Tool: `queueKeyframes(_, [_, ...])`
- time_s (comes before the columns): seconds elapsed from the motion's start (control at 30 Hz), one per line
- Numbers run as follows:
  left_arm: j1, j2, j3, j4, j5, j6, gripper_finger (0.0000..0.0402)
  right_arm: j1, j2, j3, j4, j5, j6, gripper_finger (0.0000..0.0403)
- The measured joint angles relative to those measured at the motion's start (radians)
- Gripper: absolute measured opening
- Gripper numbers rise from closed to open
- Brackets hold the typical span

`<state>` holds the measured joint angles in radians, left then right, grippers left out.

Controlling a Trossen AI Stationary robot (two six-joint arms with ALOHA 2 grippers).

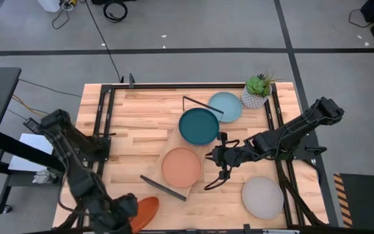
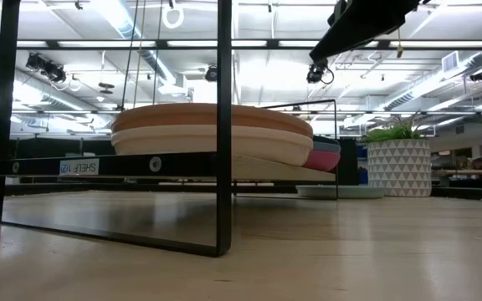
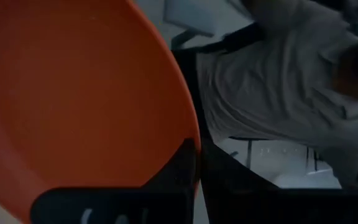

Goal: Place and stack plates onto a shelf
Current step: Stack the orange plate on top of the dark blue plate on the shelf

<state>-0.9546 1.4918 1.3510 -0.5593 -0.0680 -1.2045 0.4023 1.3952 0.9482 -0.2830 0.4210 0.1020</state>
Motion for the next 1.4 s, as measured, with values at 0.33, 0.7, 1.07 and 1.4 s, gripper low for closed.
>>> queueKeyframes(0.33, [0.021, -0.137, 0.0, 0.103, -0.092, 0.53, 0.0016, 0.0, 0.0, 0.0, 0.032, 0.0, 0.094, 0.0045])
queueKeyframes(0.7, [0.142, -0.211, 0.001, 0.085, -0.409, 1.134, 0.0016, 0.08, 0.0, 0.0, -0.027, 0.021, 0.396, 0.004])
queueKeyframes(1.07, [0.583, -0.172, 0.001, -0.112, -0.26, 1.269, 0.0016, 0.211, -0.033, 0.0, -0.081, 0.117, 0.584, 0.0016])
queueKeyframes(1.4, [0.849, -0.018, 0.0, -0.208, -0.006, 1.566, 0.0016, 0.231, -0.118, 0.0, -0.1, 0.137, 0.581, 0.0011])
